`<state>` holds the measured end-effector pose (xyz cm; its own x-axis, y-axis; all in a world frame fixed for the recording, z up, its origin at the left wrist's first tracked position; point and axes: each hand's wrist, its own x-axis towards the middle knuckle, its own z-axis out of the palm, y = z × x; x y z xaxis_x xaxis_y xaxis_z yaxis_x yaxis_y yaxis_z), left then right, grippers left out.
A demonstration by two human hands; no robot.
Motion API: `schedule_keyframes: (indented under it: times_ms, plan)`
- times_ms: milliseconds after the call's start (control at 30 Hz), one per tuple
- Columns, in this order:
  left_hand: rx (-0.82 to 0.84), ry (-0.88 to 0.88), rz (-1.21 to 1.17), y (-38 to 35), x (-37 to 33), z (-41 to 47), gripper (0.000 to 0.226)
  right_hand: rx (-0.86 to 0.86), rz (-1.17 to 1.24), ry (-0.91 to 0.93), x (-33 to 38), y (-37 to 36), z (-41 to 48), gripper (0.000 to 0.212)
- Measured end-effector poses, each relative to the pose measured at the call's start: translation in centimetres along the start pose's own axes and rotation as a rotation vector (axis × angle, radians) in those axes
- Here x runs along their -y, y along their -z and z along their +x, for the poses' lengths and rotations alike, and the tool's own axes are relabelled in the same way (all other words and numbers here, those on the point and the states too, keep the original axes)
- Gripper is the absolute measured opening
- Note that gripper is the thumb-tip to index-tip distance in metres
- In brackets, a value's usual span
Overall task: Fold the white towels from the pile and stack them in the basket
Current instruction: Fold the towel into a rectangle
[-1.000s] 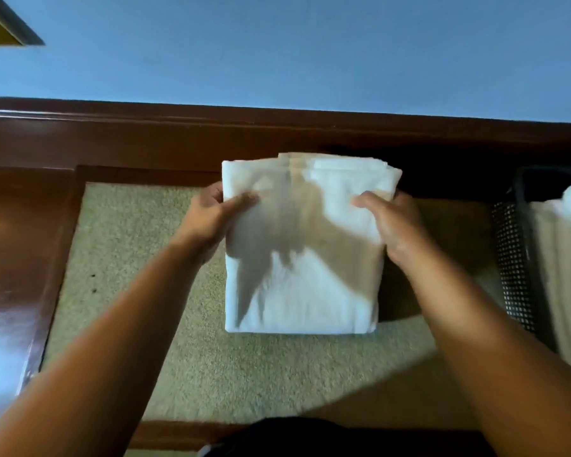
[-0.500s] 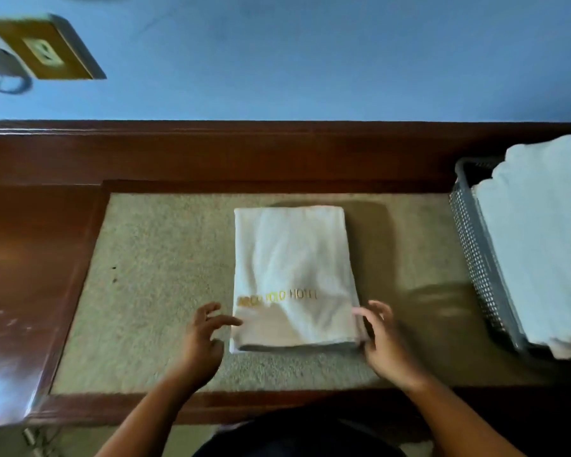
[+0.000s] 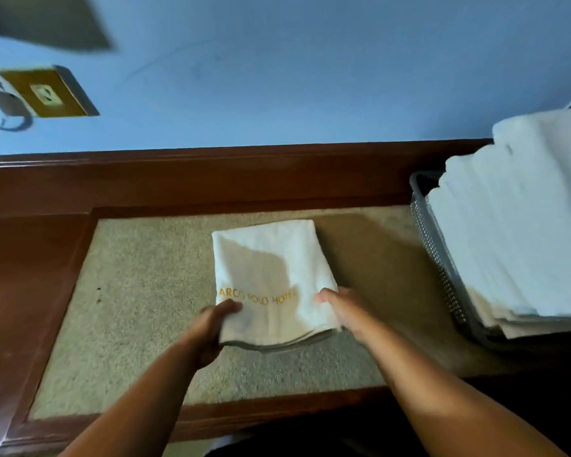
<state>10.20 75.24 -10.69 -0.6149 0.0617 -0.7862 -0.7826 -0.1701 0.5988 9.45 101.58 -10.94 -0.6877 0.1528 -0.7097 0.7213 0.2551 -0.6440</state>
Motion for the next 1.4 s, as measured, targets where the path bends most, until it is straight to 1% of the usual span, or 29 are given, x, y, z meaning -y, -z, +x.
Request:
schedule_keyframes:
  times_ms: [33, 100, 200, 233, 300, 367, 433, 467, 500, 567, 633, 667, 733, 767, 800, 867, 900, 967, 1033, 1100, 1167, 1200, 1267, 1300, 1333, 1367, 1400]
  plan:
    - [0.044, -0.016, -0.084, -1.1, -1.1, -1.2, 0.029, -0.011, 0.04, 0.032, 1.1, 1.3, -0.9, 0.023]
    - [0.129, -0.086, -0.183, -3.5, -3.6, -3.9, 0.03, -0.044, 0.085, 0.083, 3.3, 4.4, -2.6, 0.024]
    - [0.239, -0.225, -0.236, -8.6, -7.7, -8.0, 0.029, -0.09, 0.155, 0.165, 7.0, 10.7, -5.5, 0.032]
    - [0.293, -0.284, -0.234, -10.8, -8.9, -9.5, 0.029, -0.108, 0.179, 0.206, 8.2, 13.3, -6.9, 0.029]
    - [0.407, -0.404, -0.222, -15.9, -11.3, -12.9, 0.028, -0.156, 0.23, 0.319, 10.7, 19.0, -10.1, 0.016]
    - [0.507, -0.518, -0.213, -21.4, -13.8, -15.9, 0.027, -0.229, 0.312, 0.451, 12.6, 25.3, -13.6, 0.018]
    - [0.628, -0.637, -0.213, -27.1, -16.2, -18.1, 0.037, -0.298, 0.437, 0.588, 13.9, 31.4, -16.9, 0.017]
    - [0.681, -0.69, -0.215, -30.1, -17.3, -19.0, 0.043, -0.3, 0.49, 0.653, 14.2, 34.6, -18.4, 0.018]
    - [0.732, -0.727, -0.212, -33.1, -18.1, -19.8, 0.044, -0.318, 0.527, 0.703, 14.3, 37.7, -19.5, 0.021]
    - [0.775, -0.759, -0.201, -39.1, -18.7, -21.0, 0.034, -0.377, 0.588, 0.779, 14.0, 43.5, -21.3, 0.033]
    - [0.771, -0.736, -0.175, -44.6, -17.8, -21.5, 0.023, -0.484, 0.651, 0.77, 12.3, 48.5, -21.4, 0.042]
    - [0.764, -0.705, -0.151, -47.1, -16.6, -21.6, 0.021, -0.53, 0.696, 0.717, 10.6, 50.3, -20.6, 0.04]
    - [0.709, -0.593, -0.115, -50.5, -12.8, -19.6, 0.023, -0.555, 0.759, 0.57, 5.8, 52.3, -17.1, 0.028]
    - [0.656, -0.528, -0.083, -52.1, -10.0, -18.0, 0.022, -0.555, 0.786, 0.493, 3.1, 52.5, -15.6, 0.021]
    - [0.574, -0.467, -0.056, -52.1, -7.7, -15.9, 0.019, -0.512, 0.79, 0.41, 0.9, 51.2, -13.6, 0.02]
    - [0.443, -0.364, -0.007, -52.1, -3.4, -12.2, 0.023, -0.437, 0.808, 0.279, -2.4, 47.9, -11.8, 0.026]
    - [0.41, -0.351, 0.005, -52.0, -1.8, -11.1, 0.024, -0.464, 0.838, 0.261, -3.6, 46.7, -11.6, 0.026]
    - [0.386, -0.368, -0.004, -52.0, -0.6, -10.0, 0.019, -0.519, 0.884, 0.312, -5.3, 46.0, -10.6, 0.031]
    - [0.402, -0.389, -0.046, -52.4, -1.1, -10.3, 0.02, -0.487, 0.954, 0.37, -5.5, 46.4, -10.3, 0.032]
    - [0.481, -0.395, -0.142, -53.0, -2.1, -11.6, 0.025, -0.456, 1.012, 0.415, -5.1, 47.1, -10.7, 0.029]
    - [0.546, -0.378, -0.239, -53.5, -3.0, -12.9, 0.023, -0.515, 1.032, 0.444, -4.3, 48.1, -11.2, 0.028]
    - [0.555, -0.374, -0.237, -53.6, -3.1, -13.5, 0.02, -0.558, 1.05, 0.457, -4.1, 48.6, -11.1, 0.029]
    - [0.562, -0.37, -0.101, -53.3, -2.8, -13.5, 0.02, -0.622, 1.112, 0.482, -4.2, 49.0, -10.9, 0.039]
    - [0.553, -0.363, 0.002, -53.0, -2.4, -12.9, 0.028, -0.621, 1.144, 0.453, -4.7, 49.1, -10.1, 0.046]
    - [0.535, -0.356, 0.108, -52.6, -2.1, -12.3, 0.043, -0.593, 1.178, 0.419, -5.2, 48.9, -9.5, 0.051]
    - [0.465, -0.383, 0.242, -52.3, -1.8, -11.8, 0.063, -0.572, 1.231, 0.41, -5.5, 48.4, -9.1, 0.052]
    - [0.334, -0.476, 0.412, -52.1, -1.7, -11.4, 0.082, -0.577, 1.248, 0.388, -6.3, 48.0, -8.2, 0.051]
